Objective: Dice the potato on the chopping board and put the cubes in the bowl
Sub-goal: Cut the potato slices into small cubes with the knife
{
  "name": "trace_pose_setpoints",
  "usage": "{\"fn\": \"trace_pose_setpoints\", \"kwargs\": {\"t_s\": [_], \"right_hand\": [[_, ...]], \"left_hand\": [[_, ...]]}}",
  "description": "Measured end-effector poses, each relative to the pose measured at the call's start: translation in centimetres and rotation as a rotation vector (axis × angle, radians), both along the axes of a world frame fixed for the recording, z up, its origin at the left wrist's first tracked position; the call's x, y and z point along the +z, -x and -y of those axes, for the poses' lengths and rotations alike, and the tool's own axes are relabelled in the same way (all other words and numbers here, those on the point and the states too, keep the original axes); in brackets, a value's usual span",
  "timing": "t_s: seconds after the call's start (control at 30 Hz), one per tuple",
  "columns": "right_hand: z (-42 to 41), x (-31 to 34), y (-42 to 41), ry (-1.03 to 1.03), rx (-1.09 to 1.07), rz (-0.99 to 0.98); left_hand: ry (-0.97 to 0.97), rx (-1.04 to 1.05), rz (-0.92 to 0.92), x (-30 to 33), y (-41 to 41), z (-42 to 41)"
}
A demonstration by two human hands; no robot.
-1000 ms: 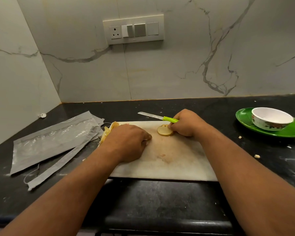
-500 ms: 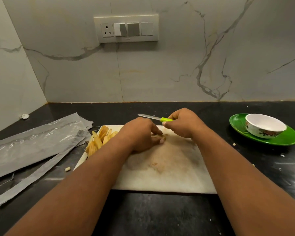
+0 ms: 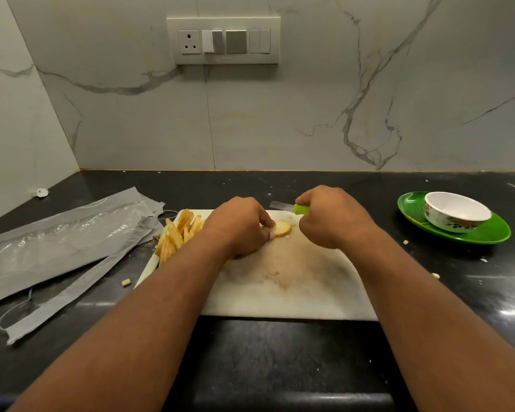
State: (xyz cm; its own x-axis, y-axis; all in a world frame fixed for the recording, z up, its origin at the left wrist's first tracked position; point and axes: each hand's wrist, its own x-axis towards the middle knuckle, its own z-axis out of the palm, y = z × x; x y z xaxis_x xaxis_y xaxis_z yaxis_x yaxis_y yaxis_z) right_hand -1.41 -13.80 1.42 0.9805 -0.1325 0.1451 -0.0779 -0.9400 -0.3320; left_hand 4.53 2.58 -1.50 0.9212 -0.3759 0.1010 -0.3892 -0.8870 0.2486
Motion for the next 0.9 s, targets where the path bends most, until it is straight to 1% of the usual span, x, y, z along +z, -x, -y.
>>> {"fn": "trace_pose_setpoints", "kwargs": {"t_s": [0.23, 0.5, 0.9], "right_hand": [[-0.5, -1.3, 4.9, 0.089, -0.017, 0.06], [-1.4, -2.0, 5.7, 0.134, 0.0, 0.06], [-1.7, -2.5, 8.6, 0.143, 0.041, -0.034]], "left_hand": [[0.05, -0.019, 0.034, -0.1, 0.6, 0.4], [0.087, 0.006, 0.02, -0.6, 0.5, 1.0], [0.111, 0.023, -0.008, -1.1, 0.1, 1.5]]}}
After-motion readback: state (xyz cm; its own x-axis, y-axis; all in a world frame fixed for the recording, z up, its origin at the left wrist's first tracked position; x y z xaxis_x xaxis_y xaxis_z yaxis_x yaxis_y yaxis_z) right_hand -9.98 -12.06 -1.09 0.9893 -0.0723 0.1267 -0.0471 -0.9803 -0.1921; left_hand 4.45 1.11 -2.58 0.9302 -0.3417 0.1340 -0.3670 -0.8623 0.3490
